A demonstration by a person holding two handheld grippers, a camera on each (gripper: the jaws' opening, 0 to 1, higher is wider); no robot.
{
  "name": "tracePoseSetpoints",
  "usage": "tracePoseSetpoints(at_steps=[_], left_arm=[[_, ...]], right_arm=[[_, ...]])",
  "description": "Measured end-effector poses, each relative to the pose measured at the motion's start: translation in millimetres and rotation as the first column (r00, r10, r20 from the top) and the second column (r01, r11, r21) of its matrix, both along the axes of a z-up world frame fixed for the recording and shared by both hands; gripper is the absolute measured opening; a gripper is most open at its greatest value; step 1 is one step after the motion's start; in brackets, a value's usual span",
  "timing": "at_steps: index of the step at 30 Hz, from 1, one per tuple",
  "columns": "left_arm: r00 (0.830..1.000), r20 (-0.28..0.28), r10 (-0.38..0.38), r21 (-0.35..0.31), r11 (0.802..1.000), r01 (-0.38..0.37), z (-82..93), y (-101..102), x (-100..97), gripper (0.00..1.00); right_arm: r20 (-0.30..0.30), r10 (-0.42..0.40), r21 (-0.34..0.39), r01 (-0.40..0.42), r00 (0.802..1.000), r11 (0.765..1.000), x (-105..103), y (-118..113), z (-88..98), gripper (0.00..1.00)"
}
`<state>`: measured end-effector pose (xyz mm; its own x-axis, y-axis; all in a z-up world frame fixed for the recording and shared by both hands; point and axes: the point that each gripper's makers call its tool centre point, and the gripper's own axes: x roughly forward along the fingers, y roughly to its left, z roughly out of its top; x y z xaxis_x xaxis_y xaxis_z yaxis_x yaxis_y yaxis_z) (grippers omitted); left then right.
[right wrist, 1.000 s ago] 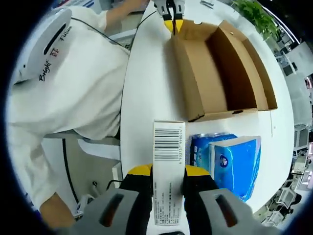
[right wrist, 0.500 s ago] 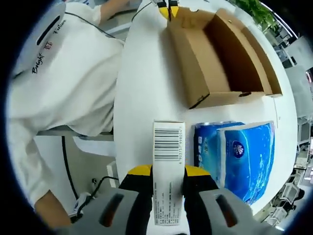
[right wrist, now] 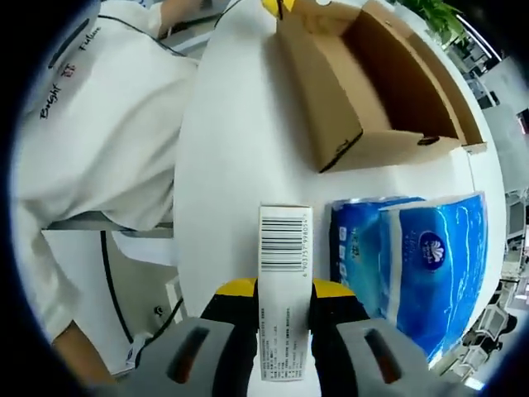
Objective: Operate the shoe box by opening the lid, removing the specified soft item, and placing it in the target area until the item is outside and the box remains undamaged.
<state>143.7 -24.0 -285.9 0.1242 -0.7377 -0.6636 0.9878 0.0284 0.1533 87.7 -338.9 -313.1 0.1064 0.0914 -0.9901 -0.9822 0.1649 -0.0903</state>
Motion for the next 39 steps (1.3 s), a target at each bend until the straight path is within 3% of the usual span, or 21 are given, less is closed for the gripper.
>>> tracePoseSetpoints(at_steps=[8,24,39], left_arm=[[1.0,0.002,-0.001,0.0,1.0,0.001,0.0,0.1,0.0,0.02],[1.0,0.006,-0.001,-0.001,1.0,0.001,0.0,0.3,1.0,0.02],[1.0,0.01,-0.001,-0.001,1.0,0.001,0.5,0.3,0.5,0.02]], right_arm=[[0.009,0.031,-0.024,-0.031,0.999,0.999,4.4,-5.5,-9.0,0.21],[0.06,0.087,-0.034,-0.085,0.994,0.996,13.4,-9.9,-10.0,0.22],[0.128,0.118,-0.015,-0.117,0.985,0.993,13.9,-6.1,11.7,0.21]])
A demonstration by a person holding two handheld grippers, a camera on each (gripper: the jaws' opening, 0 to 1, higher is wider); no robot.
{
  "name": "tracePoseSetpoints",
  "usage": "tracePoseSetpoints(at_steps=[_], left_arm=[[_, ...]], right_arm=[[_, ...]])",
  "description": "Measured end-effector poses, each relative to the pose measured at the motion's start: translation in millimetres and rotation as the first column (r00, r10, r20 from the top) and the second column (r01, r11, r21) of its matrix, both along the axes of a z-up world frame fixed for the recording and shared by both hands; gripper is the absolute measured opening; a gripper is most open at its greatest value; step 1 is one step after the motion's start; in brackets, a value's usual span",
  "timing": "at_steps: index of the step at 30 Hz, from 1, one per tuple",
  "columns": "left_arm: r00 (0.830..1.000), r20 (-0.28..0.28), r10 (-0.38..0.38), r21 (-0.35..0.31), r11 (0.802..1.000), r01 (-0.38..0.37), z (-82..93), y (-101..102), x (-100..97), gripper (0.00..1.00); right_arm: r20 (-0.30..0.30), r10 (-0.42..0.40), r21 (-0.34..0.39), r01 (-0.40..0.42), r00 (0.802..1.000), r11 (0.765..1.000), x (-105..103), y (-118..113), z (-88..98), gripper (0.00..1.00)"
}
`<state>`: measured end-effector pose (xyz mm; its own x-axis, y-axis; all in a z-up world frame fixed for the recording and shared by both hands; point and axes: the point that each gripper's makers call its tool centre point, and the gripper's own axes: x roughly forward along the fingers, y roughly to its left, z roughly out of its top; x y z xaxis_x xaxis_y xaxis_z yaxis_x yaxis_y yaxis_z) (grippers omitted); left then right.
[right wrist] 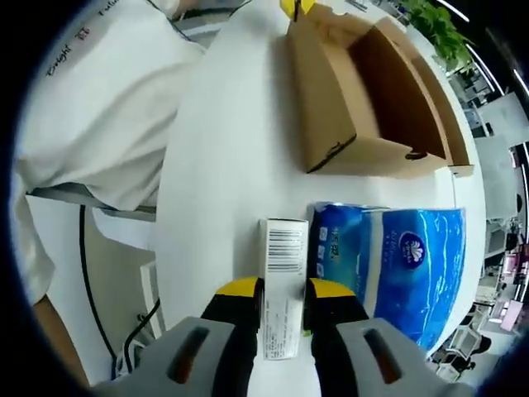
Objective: Operate the shoe box by opening the lid, removing the specified soft item, and placing it in the target area until the item is outside and the box remains undamaged.
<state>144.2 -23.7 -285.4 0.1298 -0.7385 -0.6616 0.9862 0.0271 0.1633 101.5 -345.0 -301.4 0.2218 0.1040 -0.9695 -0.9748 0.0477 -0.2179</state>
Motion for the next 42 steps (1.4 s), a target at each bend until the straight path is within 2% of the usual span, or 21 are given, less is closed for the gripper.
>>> tracePoseSetpoints(at_steps=[6,8,12,14,19,22,25,28,30,33,41,42], left_arm=[[1.0,0.002,0.001,0.001,1.0,-0.001,0.0,-0.2,-0.3,0.02],[1.0,0.004,0.0,0.0,1.0,0.0,0.1,-0.2,-0.4,0.02],[1.0,0.002,0.001,0.001,1.0,-0.001,-0.2,-0.3,-0.5,0.02],[1.0,0.001,0.001,0.002,1.0,-0.001,-0.3,-0.3,-0.5,0.02],[1.0,0.002,0.001,0.002,1.0,-0.001,-0.6,-0.6,-0.9,0.02],[1.0,0.001,0.002,0.003,1.0,-0.002,-0.8,-0.8,-1.0,0.02],[1.0,0.002,0.001,0.001,1.0,-0.001,-0.8,-0.9,-1.0,0.02],[1.0,0.003,0.001,-0.001,1.0,-0.001,-0.6,-0.8,-1.0,0.02],[1.0,0.004,0.0,-0.001,1.0,0.0,-0.6,-0.9,-1.0,0.02],[1.0,0.003,0.0,0.0,1.0,0.0,-0.5,-1.0,-0.9,0.02],[1.0,-0.001,0.003,0.002,1.0,-0.003,-0.3,-1.0,-1.1,0.02],[1.0,-0.003,0.005,0.002,1.0,-0.005,-0.3,-1.0,-1.1,0.02]], right_arm=[[0.025,0.025,0.008,-0.025,0.999,1.0,-2.2,-1.6,7.9,0.21],[0.075,0.078,0.0,-0.078,0.994,0.997,2.7,-0.5,12.6,0.21],[0.105,0.059,0.021,-0.062,0.993,0.998,1.7,-0.9,20.3,0.21],[0.101,0.067,0.053,-0.072,0.993,0.996,-2.2,2.2,23.8,0.21],[0.121,0.094,0.051,-0.101,0.988,0.994,-6.6,0.8,28.9,0.21],[0.167,0.101,0.061,-0.112,0.981,0.992,-4.3,1.0,38.5,0.21],[0.232,0.074,0.125,-0.105,0.97,0.987,-0.7,6.4,53.2,0.21],[0.288,0.089,0.145,-0.135,0.953,0.98,-0.1,7.9,63.3,0.21],[0.317,0.061,0.181,-0.123,0.947,0.976,1.6,9.3,70.2,0.21],[0.344,0.05,0.208,-0.127,0.938,0.97,2.8,10.8,76.7,0.21],[0.369,0.039,0.254,-0.141,0.929,0.957,2.2,16.8,81.8,0.2],[0.383,0.051,0.253,-0.159,0.922,0.954,2.9,18.0,82.9,0.19]])
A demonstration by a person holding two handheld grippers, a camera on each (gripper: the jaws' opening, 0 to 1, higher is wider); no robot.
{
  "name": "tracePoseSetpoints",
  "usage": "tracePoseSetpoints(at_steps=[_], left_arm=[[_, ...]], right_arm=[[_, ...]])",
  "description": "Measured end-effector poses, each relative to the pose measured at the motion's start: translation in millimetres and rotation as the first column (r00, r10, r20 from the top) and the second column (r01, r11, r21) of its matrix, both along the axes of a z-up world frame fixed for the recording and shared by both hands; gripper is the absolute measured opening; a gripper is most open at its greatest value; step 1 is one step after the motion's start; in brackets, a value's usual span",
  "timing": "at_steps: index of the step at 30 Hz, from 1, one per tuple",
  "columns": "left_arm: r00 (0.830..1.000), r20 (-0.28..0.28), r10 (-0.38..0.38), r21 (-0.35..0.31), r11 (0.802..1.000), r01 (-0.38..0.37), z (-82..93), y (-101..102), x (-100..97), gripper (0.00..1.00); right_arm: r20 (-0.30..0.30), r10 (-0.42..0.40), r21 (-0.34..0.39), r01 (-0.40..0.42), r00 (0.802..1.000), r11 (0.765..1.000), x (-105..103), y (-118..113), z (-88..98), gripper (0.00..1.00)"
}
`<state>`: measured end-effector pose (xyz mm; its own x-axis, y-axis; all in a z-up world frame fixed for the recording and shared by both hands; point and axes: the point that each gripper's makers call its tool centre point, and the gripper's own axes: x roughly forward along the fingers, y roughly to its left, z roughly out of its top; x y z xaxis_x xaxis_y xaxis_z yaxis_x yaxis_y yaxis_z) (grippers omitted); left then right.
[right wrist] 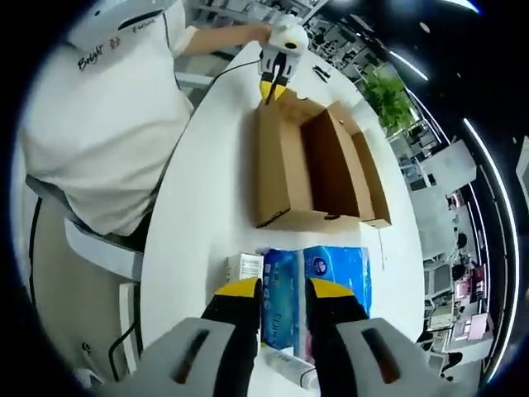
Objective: Operate the shoe box by opening the lid, removing the specified soft item, and placing it in the target area until the item is outside and the box remains undamaged.
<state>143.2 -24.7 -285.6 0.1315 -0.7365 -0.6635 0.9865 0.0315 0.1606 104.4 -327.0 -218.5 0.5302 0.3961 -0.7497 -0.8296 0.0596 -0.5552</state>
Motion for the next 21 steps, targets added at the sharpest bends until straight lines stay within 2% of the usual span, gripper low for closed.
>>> tracePoseSetpoints(at_steps=[1,4,6,8,10,12,13,14,15,16,18,21], left_arm=[[1.0,0.0,0.0,-0.001,1.0,0.0,0.1,0.1,0.0,0.02],[1.0,0.001,-0.001,-0.001,1.0,0.001,0.2,0.1,-0.1,0.02],[1.0,0.001,-0.001,-0.002,1.0,0.001,0.3,0.1,-0.2,0.02],[1.0,0.001,0.0,-0.002,1.0,0.0,0.3,0.1,-0.2,0.02],[1.0,0.002,-0.001,-0.003,1.0,0.001,0.4,0.2,-0.2,0.02],[1.0,0.003,-0.001,-0.004,1.0,0.001,0.3,0.2,-0.2,0.02],[1.0,0.004,-0.001,-0.004,1.0,0.001,0.3,0.2,-0.1,0.02],[1.0,0.004,0.0,-0.004,1.0,0.0,0.3,0.2,0.0,0.02],[1.0,0.004,-0.001,-0.004,1.0,0.001,0.3,0.2,0.0,0.02],[1.0,0.004,-0.001,-0.004,1.0,0.001,0.2,0.2,0.1,0.02],[1.0,0.004,0.0,-0.005,1.0,0.0,0.1,0.3,0.1,0.02],[1.0,0.003,0.001,-0.007,1.0,-0.001,0.1,0.4,0.5,0.02]], right_arm=[[0.04,0.008,0.011,-0.009,0.999,1.0,4.0,1.5,3.9,0.19],[0.062,-0.026,0.094,0.02,0.998,0.995,9.7,6.1,12.0,0.2],[0.078,-0.043,0.166,0.029,0.996,0.986,13.6,10.0,20.3,0.2],[0.117,-0.049,0.258,0.018,0.992,0.966,18.6,16.5,33.3,0.2],[0.127,-0.077,0.351,0.028,0.989,0.936,22.3,20.8,45.3,0.2],[0.111,-0.14,0.441,0.077,0.984,0.894,28.8,21.3,55.8,0.2],[0.093,-0.178,0.459,0.116,0.98,0.881,32.4,17.9,57.8,0.18],[0.067,-0.255,0.501,0.188,0.965,0.845,39.5,12.2,61.9,0.17],[0.096,-0.252,0.512,0.17,0.963,0.842,42.9,12.5,67.0,0.17],[0.114,-0.262,0.534,0.163,0.958,0.829,45.8,13.2,72.0,0.17],[0.087,-0.299,0.594,0.191,0.95,0.782,48.6,15.5,77.1,0.17],[0.078,-0.338,0.636,0.214,0.938,0.741,54.2,16.0,83.4,0.18]])
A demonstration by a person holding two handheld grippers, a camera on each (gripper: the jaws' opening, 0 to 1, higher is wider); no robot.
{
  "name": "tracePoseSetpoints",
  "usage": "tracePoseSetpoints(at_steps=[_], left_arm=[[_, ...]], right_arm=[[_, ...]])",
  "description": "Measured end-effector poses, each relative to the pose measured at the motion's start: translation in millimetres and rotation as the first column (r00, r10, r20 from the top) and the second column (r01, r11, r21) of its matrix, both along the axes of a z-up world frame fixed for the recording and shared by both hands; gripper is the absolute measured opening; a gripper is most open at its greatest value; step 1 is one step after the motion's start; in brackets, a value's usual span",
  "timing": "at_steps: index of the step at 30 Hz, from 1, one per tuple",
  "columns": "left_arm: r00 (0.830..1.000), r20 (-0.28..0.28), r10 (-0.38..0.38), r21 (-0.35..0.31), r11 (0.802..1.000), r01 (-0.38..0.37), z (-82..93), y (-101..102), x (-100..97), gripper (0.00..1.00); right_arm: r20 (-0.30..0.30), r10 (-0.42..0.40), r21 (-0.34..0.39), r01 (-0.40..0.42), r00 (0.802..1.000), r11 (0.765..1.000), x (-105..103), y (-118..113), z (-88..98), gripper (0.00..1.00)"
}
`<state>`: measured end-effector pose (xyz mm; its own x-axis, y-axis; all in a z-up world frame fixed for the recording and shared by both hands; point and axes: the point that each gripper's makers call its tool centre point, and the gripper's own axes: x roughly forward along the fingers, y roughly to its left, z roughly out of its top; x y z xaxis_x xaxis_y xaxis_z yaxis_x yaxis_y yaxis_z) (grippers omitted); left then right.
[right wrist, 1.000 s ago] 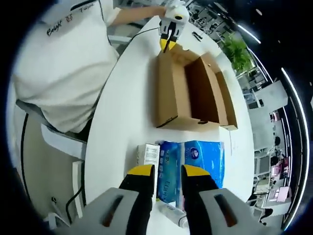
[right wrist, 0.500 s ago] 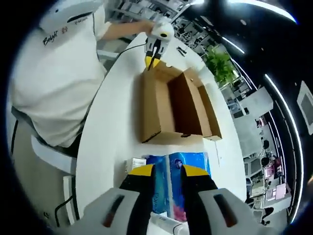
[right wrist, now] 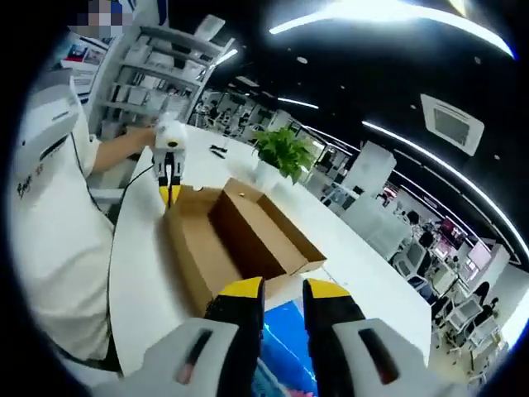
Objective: Operate the shoe box by opening the lid, removing the specified soft item, and placing it in the target area until the item is outside and the box remains undamaged.
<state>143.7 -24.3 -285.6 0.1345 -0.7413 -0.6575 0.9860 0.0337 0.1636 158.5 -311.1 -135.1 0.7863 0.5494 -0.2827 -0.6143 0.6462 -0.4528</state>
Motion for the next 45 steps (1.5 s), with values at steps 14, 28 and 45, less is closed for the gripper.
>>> tracePoseSetpoints(at_steps=[14,28,45], left_arm=[[1.0,-0.018,-0.002,-0.007,1.0,0.001,0.1,0.2,0.4,0.02],[1.0,-0.009,-0.026,0.007,1.0,0.026,-0.5,0.0,-1.5,0.02],[0.998,-0.065,-0.003,0.014,1.0,0.004,-0.8,0.3,0.7,0.01]], right_arm=[[-0.079,-0.132,0.244,0.148,0.988,0.958,28.2,16.7,12.5,0.2],[-0.196,-0.145,0.373,0.21,0.97,0.904,48.3,20.8,36.1,0.24],[-0.16,-0.279,0.523,0.321,0.947,0.79,94.4,6.9,92.6,0.43]])
